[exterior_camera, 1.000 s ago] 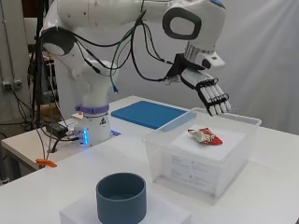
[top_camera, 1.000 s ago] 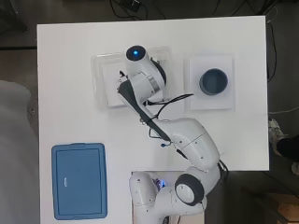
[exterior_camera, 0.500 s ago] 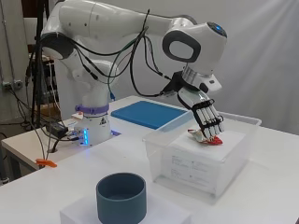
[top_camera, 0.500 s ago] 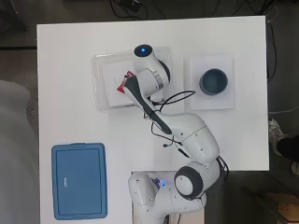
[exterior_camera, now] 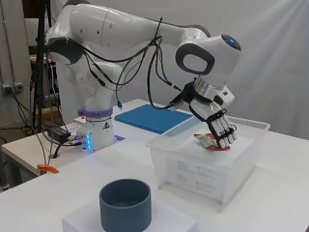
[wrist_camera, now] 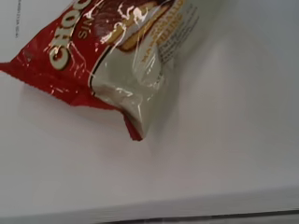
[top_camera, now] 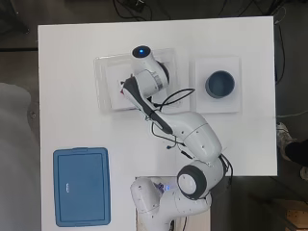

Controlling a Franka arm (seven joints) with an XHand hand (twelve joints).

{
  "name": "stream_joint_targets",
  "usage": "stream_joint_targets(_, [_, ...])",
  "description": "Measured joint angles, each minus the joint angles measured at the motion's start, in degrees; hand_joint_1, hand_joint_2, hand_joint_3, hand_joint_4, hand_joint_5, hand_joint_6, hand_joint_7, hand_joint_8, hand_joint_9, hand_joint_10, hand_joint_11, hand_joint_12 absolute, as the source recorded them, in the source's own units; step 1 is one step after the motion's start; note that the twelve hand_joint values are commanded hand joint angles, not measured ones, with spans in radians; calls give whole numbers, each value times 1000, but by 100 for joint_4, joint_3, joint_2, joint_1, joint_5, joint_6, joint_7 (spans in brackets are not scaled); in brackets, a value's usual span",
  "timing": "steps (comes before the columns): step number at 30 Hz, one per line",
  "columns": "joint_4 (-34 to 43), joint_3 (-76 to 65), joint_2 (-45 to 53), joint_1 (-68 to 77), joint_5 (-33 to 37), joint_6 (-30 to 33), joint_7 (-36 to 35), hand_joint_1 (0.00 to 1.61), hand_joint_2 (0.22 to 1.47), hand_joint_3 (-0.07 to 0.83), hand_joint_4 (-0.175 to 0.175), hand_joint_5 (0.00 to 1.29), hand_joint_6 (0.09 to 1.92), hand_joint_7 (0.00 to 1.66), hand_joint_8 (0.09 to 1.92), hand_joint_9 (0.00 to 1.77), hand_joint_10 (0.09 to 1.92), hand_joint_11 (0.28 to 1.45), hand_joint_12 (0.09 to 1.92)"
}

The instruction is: Teleoperate dual arm-hand system to remove items from a box

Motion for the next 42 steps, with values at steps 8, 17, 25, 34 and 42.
stream_joint_targets(8, [17,-137,-8,146,144,-262,-82,346,855,-14,2,223,87,301,87,419,87,479,87])
stream_joint_targets(17, [146,-320,5,374,216,-537,-259,522,885,4,8,193,87,215,87,355,87,484,87])
stream_joint_targets(25, [724,-805,-47,918,461,-1265,176,899,990,7,-8,494,439,565,354,743,279,648,92])
stream_joint_targets(34, [1522,-1229,-129,1257,926,-1717,363,971,1184,-2,168,842,1215,1024,1775,1279,1866,936,1809])
stream_joint_targets(42, [1575,-1254,-151,1000,1440,-1597,195,951,1199,2,175,811,1254,980,1868,1229,1914,909,1861])
